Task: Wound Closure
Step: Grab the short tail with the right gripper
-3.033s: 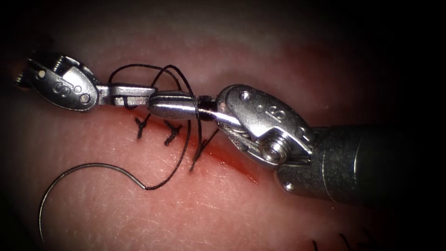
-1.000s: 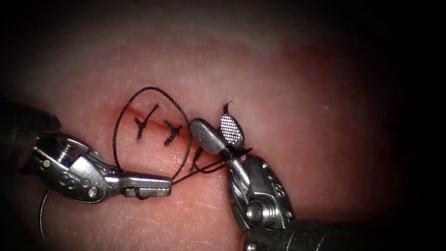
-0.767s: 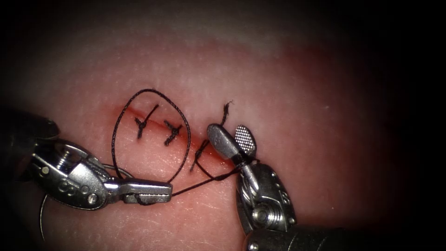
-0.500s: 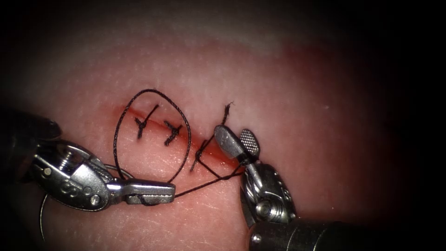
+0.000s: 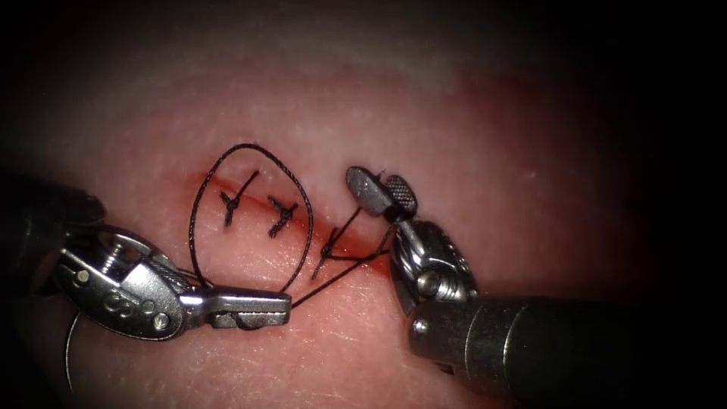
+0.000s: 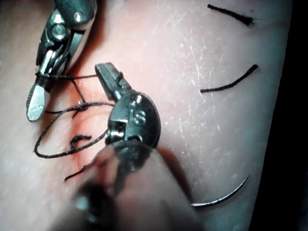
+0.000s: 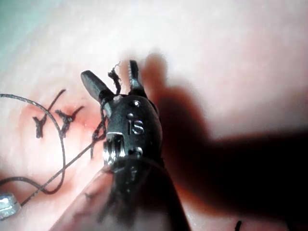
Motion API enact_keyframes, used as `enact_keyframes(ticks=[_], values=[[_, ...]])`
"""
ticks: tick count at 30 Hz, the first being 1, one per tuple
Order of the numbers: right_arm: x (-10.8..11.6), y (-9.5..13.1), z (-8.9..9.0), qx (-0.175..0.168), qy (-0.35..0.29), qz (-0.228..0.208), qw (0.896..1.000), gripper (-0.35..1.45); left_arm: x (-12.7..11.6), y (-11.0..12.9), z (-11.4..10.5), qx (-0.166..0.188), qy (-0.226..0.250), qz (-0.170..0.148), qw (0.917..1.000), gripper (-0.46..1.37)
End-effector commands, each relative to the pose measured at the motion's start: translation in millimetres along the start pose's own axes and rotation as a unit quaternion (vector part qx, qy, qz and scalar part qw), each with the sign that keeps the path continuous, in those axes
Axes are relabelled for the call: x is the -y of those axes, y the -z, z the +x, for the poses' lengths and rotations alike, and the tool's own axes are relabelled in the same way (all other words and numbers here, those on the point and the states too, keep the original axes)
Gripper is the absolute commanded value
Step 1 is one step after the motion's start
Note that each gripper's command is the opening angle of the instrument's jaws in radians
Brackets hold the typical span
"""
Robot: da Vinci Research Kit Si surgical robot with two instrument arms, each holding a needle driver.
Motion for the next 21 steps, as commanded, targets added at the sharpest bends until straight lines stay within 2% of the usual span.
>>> enact_keyframes(ticks=[1,18,19,21], values=[[0.0,-0.1,0.0,0.002,0.004,0.0,1.0,0.7,0.0,-0.1,-0.1,-0.001,0.003,-0.001,1.0,-0.35],[0.1,-1.3,-0.6,0.024,0.021,0.001,0.999,0.57,0.3,-0.6,-0.4,-0.001,0.004,-0.003,1.0,-0.35],[0.1,-1.3,-0.6,0.025,0.021,0.002,0.999,0.47,0.3,-0.6,-0.4,-0.001,0.004,-0.003,1.0,-0.35],[0.2,-1.1,-0.9,0.037,0.021,-0.001,0.999,-0.2,0.4,-0.7,-0.5,-0.001,0.007,-0.003,1.0,-0.35]])
